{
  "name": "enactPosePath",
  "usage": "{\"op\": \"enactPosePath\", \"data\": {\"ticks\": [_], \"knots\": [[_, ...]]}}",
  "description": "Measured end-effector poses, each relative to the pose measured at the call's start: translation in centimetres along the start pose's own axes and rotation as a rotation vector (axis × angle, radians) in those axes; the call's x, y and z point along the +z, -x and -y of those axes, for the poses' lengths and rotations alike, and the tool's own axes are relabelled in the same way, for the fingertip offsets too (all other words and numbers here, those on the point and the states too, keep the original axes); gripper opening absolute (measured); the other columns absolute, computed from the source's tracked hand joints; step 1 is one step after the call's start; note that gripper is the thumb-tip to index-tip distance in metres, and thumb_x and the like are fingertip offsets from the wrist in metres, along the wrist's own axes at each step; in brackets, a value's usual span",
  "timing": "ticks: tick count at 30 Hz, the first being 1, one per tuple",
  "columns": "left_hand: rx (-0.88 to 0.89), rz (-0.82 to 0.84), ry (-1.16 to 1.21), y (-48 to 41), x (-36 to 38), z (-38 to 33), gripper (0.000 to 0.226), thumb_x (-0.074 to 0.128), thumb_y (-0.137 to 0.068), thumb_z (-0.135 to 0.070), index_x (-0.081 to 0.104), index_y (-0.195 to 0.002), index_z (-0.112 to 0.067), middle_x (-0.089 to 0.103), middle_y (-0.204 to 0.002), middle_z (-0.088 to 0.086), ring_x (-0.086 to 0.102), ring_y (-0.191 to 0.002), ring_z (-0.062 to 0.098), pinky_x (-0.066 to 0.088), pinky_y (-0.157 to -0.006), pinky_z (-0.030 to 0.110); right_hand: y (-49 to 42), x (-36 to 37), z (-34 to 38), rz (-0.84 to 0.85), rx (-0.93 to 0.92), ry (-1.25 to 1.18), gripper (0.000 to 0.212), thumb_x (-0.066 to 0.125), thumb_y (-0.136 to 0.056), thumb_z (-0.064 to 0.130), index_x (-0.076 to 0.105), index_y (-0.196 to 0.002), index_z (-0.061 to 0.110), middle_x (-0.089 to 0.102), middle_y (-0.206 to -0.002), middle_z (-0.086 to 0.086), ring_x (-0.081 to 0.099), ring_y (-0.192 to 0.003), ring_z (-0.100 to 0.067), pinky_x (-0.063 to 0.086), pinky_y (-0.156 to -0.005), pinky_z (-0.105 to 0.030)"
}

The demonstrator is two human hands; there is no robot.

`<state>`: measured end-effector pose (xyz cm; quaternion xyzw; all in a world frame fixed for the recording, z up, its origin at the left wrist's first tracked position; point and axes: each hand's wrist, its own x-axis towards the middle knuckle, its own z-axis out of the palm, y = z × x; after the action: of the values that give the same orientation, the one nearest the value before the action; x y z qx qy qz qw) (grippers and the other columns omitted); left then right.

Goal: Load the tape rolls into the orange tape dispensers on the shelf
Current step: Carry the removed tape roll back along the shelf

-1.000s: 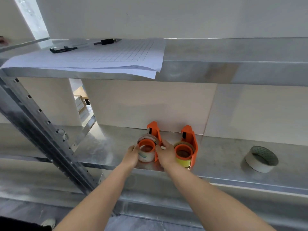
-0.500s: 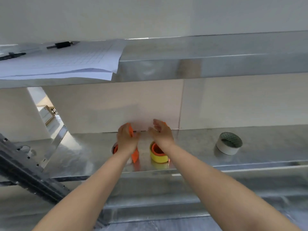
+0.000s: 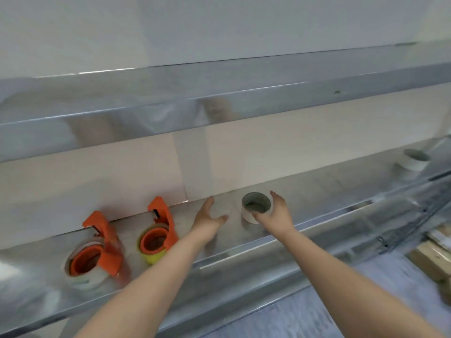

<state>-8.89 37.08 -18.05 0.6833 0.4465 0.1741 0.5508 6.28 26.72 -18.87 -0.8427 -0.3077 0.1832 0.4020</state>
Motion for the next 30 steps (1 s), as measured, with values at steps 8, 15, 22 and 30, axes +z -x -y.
{"op": "enactPosePath", "data": {"ticks": [8,15,22,30], "knots": [[-0.042,0.079,-0.002,-3.3,4.9,0.0,0.081,0.065,-0.084,-0.005,0.018,-0.149,-0.008,0.033,-0.153,0.010,0.040,-0.136,0.026,0.038,-0.103,0.030,-2.0,0.9,-3.9,0.110,0.099,-0.064,0.100,0.079,-0.068,0.028,0.018,-0.145,0.007,0.032,-0.148,-0.015,0.035,-0.136,-0.028,0.036,-0.111,-0.043],[-0.003,0.123,-0.118,-4.3,7.1,0.0,0.066,0.072,-0.079,-0.019,0.042,-0.137,-0.008,0.053,-0.139,0.012,0.054,-0.123,0.026,0.044,-0.096,0.029,-2.3,1.3,-4.1,0.072,-0.017,-0.125,0.066,0.077,-0.069,0.018,0.046,-0.126,0.007,0.061,-0.122,-0.014,0.058,-0.112,-0.027,0.048,-0.090,-0.030],[0.058,0.057,-0.090,-3.6,8.6,0.2,0.054,0.073,-0.078,-0.016,0.052,-0.127,-0.012,0.062,-0.126,0.007,0.059,-0.102,0.017,0.046,-0.088,0.027,-1.6,0.3,-4.1,0.013,-0.042,-0.212,0.053,0.076,-0.070,0.018,0.054,-0.117,0.007,0.065,-0.115,-0.011,0.061,-0.103,-0.023,0.052,-0.092,-0.038],[0.159,0.103,-0.099,-2.7,12.5,-2.0,0.055,0.077,-0.072,-0.021,0.056,-0.122,-0.012,0.061,-0.124,0.006,0.057,-0.115,0.021,0.050,-0.076,0.020,-0.2,-3.7,-6.7,-0.119,0.006,-0.200,0.059,0.075,-0.070,0.029,0.052,-0.120,0.011,0.059,-0.118,-0.009,0.056,-0.110,-0.021,0.048,-0.095,-0.034]]}}
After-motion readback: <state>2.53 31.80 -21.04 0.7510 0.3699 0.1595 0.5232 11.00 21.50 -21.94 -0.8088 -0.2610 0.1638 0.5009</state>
